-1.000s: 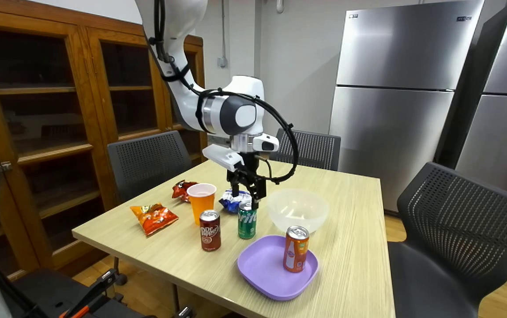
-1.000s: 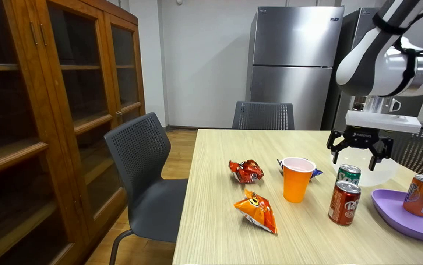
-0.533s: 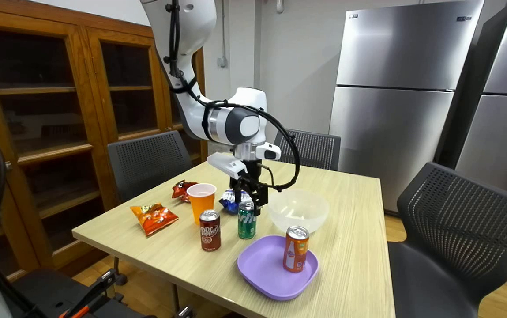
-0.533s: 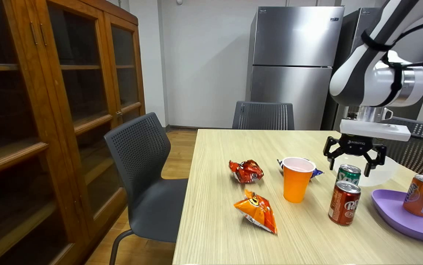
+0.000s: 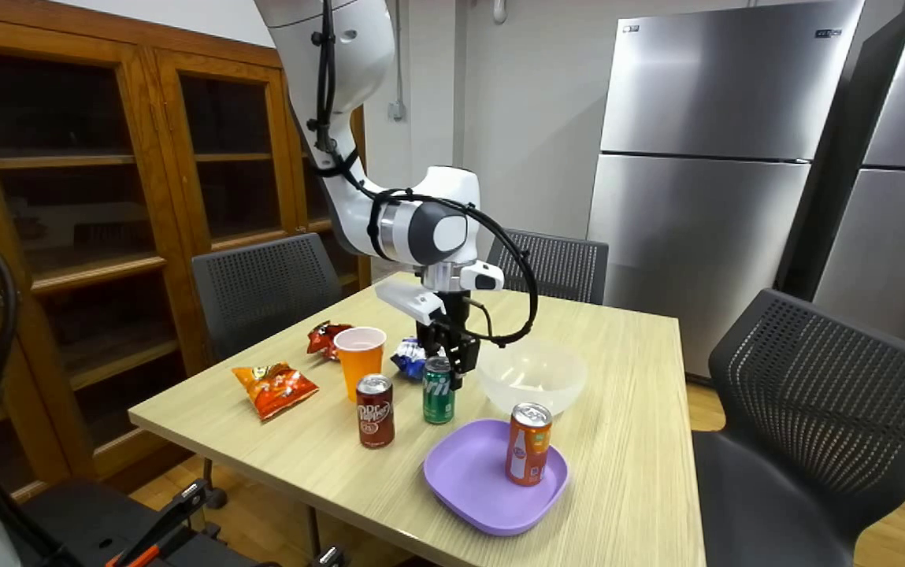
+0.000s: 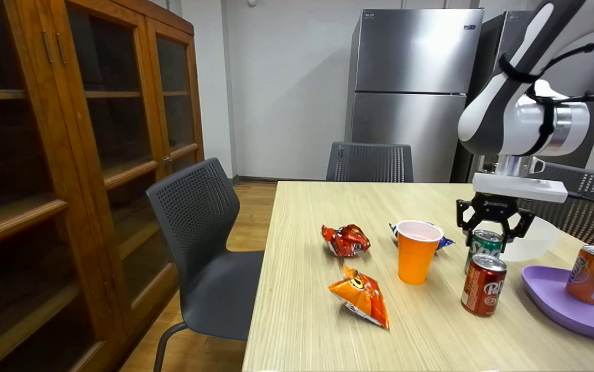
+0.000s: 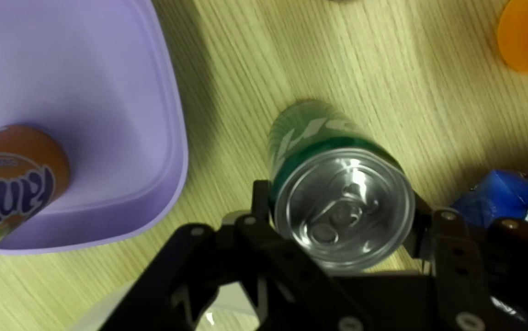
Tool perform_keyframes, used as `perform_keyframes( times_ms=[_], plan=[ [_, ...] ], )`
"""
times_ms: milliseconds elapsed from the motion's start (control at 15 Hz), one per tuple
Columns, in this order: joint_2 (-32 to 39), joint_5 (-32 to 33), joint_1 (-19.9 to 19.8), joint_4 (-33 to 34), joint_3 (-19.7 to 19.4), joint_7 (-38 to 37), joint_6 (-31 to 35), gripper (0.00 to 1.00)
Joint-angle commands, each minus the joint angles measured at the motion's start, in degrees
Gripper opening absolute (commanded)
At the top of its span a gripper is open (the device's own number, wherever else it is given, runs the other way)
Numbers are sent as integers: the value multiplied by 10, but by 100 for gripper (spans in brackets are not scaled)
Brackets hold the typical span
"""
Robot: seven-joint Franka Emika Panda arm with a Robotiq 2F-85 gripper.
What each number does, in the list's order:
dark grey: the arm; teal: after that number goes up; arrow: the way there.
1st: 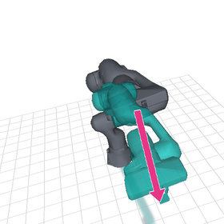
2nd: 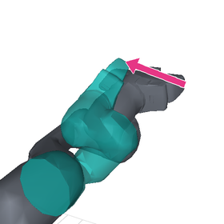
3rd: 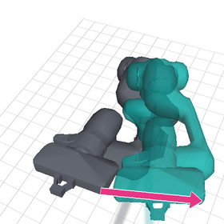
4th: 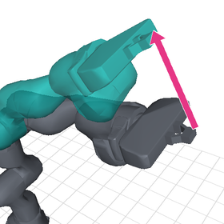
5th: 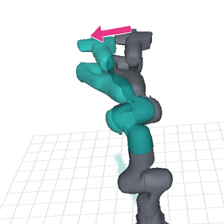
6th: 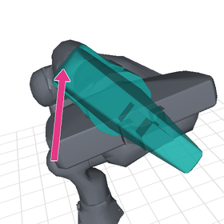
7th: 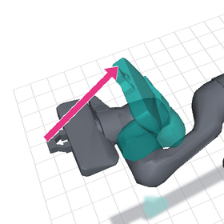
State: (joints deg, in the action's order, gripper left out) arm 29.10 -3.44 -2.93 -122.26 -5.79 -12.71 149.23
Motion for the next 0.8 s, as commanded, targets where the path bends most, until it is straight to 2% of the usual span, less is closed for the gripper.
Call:
perform_keyframes(
  times_ms=[0,733],
  plan=[
    [2,-13,0,18,4,-3,-24,38],
    [-57,-16,1,-26,10,3,-12,38]
  ],
)
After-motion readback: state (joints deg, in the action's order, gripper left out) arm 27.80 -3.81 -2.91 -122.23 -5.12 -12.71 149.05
